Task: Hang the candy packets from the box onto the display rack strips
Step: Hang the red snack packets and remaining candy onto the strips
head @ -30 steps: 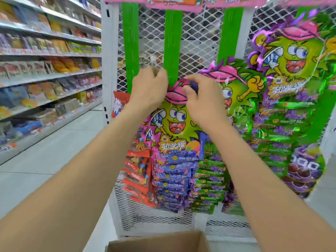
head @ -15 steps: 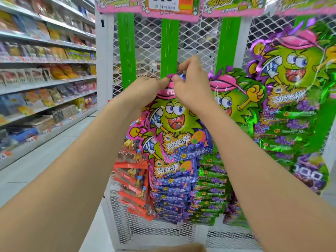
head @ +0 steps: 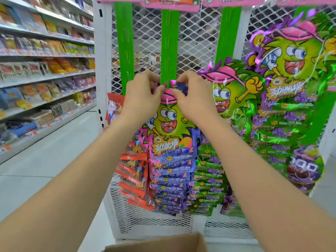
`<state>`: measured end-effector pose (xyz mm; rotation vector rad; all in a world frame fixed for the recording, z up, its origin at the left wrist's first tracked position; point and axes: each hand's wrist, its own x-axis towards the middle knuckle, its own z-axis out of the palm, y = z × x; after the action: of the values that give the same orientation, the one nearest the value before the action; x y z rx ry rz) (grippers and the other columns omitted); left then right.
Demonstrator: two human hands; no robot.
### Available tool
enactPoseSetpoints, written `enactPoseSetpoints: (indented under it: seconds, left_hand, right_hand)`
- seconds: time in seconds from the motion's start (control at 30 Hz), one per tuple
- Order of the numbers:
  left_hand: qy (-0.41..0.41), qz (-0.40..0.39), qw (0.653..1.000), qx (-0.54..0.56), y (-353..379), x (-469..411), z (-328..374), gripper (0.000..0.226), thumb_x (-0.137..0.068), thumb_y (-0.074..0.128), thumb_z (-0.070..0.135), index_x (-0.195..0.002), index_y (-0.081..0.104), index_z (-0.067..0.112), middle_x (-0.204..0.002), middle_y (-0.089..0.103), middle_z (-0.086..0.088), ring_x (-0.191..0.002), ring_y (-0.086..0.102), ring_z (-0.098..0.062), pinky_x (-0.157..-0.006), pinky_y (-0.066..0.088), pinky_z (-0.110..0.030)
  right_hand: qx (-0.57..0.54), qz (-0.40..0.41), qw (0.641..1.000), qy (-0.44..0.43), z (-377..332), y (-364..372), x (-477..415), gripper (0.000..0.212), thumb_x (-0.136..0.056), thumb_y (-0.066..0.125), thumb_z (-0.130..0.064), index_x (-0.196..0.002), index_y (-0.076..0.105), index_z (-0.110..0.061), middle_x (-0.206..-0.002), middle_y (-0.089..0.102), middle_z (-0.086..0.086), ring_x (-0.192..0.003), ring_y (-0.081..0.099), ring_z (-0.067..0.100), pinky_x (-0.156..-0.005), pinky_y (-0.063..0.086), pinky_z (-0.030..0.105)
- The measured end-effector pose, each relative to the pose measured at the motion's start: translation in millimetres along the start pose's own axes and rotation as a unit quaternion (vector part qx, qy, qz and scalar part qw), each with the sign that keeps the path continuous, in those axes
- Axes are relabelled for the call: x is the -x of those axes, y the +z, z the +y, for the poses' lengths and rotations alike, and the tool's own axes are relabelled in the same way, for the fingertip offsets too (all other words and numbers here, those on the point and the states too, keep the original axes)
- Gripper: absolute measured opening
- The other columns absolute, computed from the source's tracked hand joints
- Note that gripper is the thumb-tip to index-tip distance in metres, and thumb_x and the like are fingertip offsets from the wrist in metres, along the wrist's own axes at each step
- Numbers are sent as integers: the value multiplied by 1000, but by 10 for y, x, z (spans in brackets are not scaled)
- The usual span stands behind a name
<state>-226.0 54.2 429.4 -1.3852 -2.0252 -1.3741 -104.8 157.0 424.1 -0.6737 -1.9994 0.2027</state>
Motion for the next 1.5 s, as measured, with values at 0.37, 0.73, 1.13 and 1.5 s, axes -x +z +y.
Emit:
enactPoseSetpoints:
  seconds: [0.37, 0.73, 1.13, 1.5]
  left_hand:
    - [100, -204, 967, -112, 550, 2455, -1111, 18, -85, 59, 21, -99, 69, 22, -85, 64, 2, -83, 63, -31, -67, 51, -43]
    - [-335, -538, 758, -154, 1576, 4643, -2622, 14, -90, 70, 23, -98, 75, 13, -106, 76, -17, -104, 72, -36, -87, 58, -42]
    - [-645, -369, 669, -12, 2332, 5349, -2819, 16, -88, 83, 10, -87, 70, 2, -80, 70, -15, -63, 60, -23, -55, 44, -29]
    - [-358, -514, 750, 211, 1757, 4597, -2172, 30, -83, 75, 0, -98, 86, 24, -64, 70, 8, -54, 53, -9, -60, 47, -23]
  right_hand:
    - [-71, -210, 966, 136, 490, 655, 2575, 8, -76, 60, -24, -71, 66, -25, -52, 55, -9, -59, 60, 22, -65, 51, 31]
    - [22, -505, 746, 433, 1263, 1476, 4652, 28, -90, 63, -25, -84, 76, -1, -96, 77, 18, -96, 71, 34, -71, 51, 34]
    - [28, -531, 670, 518, 1816, 1769, 5098, 26, -88, 56, -13, -64, 65, -12, -75, 74, 8, -77, 72, 29, -70, 58, 32]
    - [-152, -359, 680, 621, 1560, 1802, 4727, 16, -84, 75, -35, -94, 73, -23, -95, 76, 3, -87, 73, 22, -79, 65, 49]
